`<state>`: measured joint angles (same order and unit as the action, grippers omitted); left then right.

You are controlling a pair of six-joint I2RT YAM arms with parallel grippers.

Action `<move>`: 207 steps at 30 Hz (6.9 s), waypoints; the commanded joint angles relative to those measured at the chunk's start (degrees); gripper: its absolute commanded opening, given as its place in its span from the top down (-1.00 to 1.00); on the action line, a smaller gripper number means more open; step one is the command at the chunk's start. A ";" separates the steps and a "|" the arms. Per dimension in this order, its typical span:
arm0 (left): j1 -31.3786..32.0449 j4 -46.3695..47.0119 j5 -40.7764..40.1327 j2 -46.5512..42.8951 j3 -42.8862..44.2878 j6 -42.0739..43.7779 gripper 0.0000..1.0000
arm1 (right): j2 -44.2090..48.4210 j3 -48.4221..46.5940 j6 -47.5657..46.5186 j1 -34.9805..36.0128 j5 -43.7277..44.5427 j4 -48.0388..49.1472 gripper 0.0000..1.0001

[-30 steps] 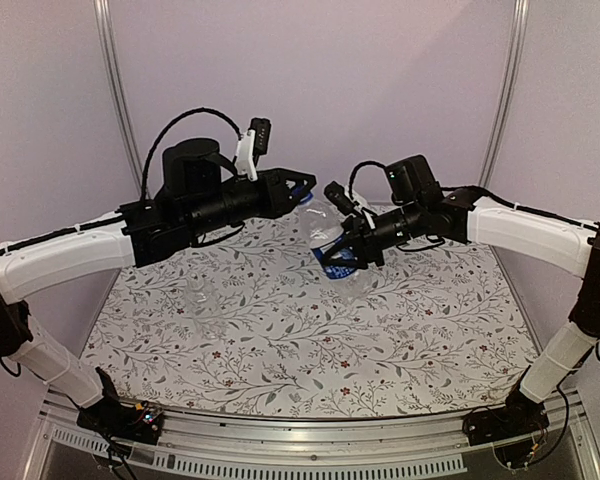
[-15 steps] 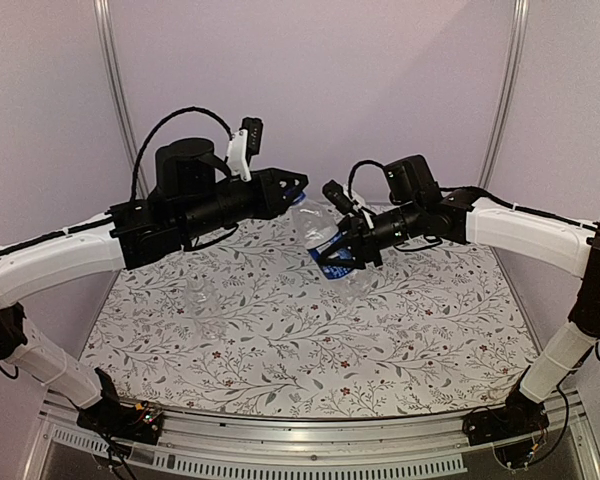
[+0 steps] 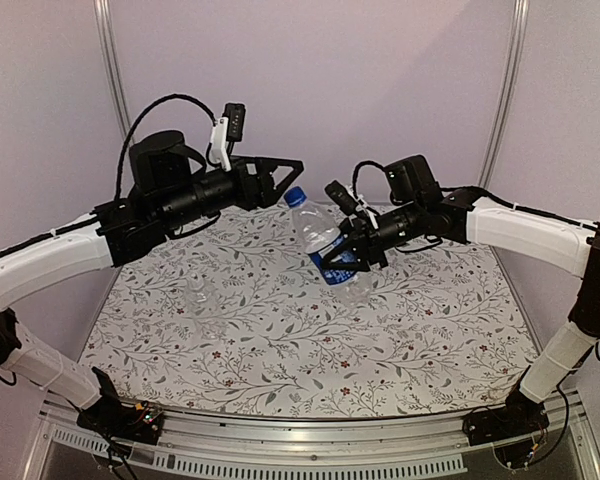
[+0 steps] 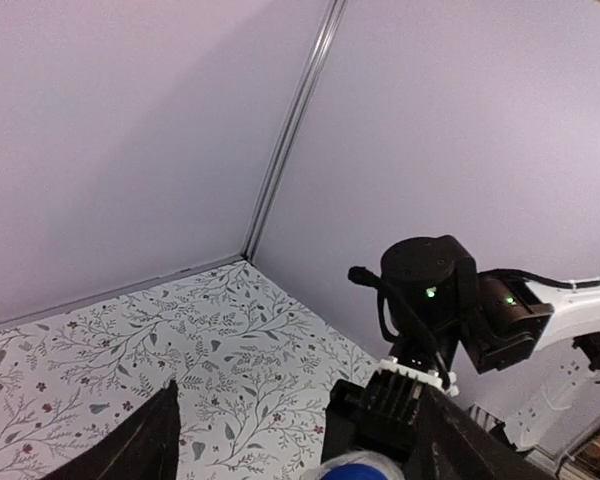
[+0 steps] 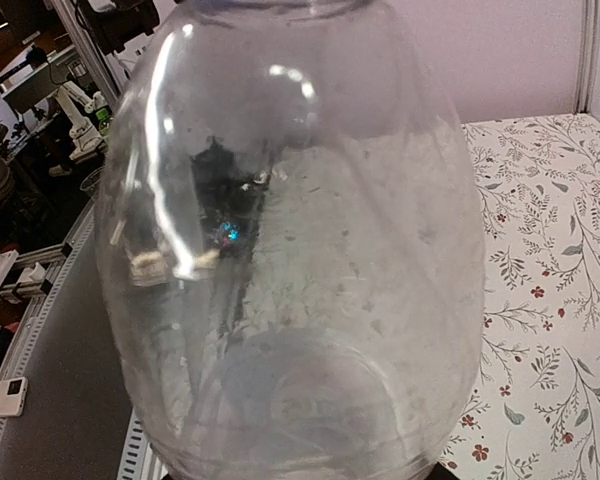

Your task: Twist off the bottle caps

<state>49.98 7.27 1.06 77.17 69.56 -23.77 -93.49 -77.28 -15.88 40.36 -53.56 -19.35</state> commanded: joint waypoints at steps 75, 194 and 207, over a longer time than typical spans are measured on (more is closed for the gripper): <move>-7.27 5.18 24.35 -0.17 -1.25 0.16 -0.75 | 1.12 -0.82 0.59 -0.28 2.93 -1.94 0.22; -10.69 26.87 56.70 7.82 -2.32 -6.58 0.21 | 1.91 -0.95 -2.04 -0.19 -13.51 -2.76 0.21; -10.01 14.35 38.83 3.95 -1.98 -5.39 0.96 | 2.35 -1.61 0.11 -0.24 1.85 -2.71 0.23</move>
<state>39.68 29.26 51.96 84.01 66.15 -29.15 -92.84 -78.32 -17.45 40.36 -62.52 -22.17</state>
